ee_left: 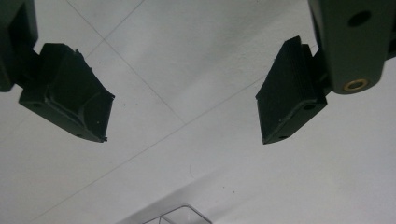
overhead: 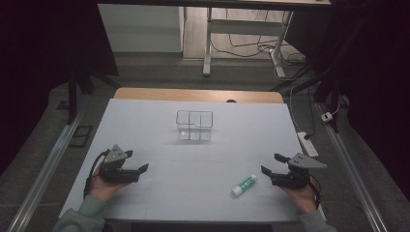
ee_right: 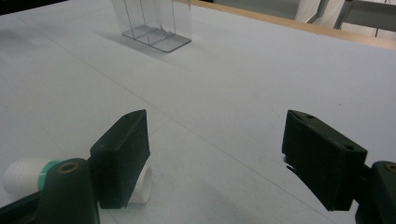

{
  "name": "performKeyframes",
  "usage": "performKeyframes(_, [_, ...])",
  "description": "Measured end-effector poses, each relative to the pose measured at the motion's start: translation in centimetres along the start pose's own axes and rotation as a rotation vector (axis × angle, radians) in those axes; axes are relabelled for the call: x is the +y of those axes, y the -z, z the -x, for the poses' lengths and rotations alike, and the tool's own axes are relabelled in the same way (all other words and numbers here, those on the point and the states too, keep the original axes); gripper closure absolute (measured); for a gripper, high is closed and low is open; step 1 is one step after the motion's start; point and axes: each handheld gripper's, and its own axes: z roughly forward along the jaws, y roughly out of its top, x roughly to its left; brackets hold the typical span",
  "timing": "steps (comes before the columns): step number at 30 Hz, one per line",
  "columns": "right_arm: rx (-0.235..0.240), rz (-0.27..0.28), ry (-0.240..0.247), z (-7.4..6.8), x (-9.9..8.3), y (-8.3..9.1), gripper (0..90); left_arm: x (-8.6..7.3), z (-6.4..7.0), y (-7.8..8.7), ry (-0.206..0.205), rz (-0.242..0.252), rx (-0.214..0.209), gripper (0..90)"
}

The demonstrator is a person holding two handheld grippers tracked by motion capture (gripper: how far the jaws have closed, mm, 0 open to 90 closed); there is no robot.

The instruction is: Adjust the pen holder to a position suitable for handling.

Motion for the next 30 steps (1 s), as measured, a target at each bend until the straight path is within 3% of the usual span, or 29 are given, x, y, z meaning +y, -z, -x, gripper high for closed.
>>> performKeyframes(30, [0.006,0.005,0.002,0.02,-0.06,-0.06,22.9,-0.12,-0.20,-0.21,-0.010,-0.012,0.024,18.3])
